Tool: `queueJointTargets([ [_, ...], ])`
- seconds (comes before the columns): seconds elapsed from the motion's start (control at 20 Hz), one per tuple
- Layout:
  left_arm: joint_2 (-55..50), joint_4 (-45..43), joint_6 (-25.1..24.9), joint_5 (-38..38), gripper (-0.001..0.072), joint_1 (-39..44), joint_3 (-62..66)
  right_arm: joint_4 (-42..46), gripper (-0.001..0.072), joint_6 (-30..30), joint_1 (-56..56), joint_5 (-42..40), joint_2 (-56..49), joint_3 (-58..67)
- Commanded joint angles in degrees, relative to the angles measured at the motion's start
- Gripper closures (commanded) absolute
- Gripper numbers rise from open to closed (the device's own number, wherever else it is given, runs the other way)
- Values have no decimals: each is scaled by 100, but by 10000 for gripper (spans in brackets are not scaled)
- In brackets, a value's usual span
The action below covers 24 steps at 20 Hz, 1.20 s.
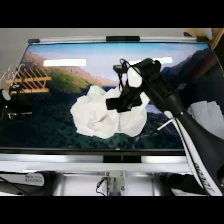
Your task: Fold the shirts.
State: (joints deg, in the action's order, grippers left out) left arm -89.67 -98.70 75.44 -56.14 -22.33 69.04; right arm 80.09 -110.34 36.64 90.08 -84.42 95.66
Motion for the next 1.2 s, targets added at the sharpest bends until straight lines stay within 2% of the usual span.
queueJointTargets([
  [0.0, 619, 122, 304, 7, 663, 197, 11, 87, 647, 85, -4, 216, 22, 0],
  [0.25, 1908, 125, 951, -142, 664, 225, 11, 916, 646, 111, -4, 706, 428, 35],
  [0.3, 2181, 249, 1023, -229, 663, 267, 11, 1123, 646, 111, -4, 706, 570, 35],
  [0.4, 2776, 1047, 1008, -304, 663, 492, 9, 1552, 646, 76, -4, 702, 841, 35],
  [0.45, 3086, 1528, 831, -306, 663, 756, 9, 1810, 646, -35, -4, 704, 960, 35],
  [0.55, 3585, 2072, 66, -557, 664, 1497, 9, 2197, 647, -208, -4, 704, 1139, 35],
  [0.65, 3932, 2039, -791, -1368, 664, 2450, 2, 2365, 647, -208, -4, 704, 1178, 35],
  [0.7, 4070, 1978, -994, -1832, 664, 2874, -55, 2411, 646, -208, -4, 680, 1172, 33],
  [0.8, 4382, 1950, -1025, -2439, 664, 3390, -365, 2498, 646, -210, -4, 566, 1163, 35],
  [0.9, 4791, 1950, -1093, -2712, 665, 3775, -999, 2691, 646, -210, -7, 490, 1163, 35],
  [1.15, 5761, 2068, -1073, -2730, 667, 5014, -2573, 2997, 647, -144, -4, 127, 1163, 35],
])
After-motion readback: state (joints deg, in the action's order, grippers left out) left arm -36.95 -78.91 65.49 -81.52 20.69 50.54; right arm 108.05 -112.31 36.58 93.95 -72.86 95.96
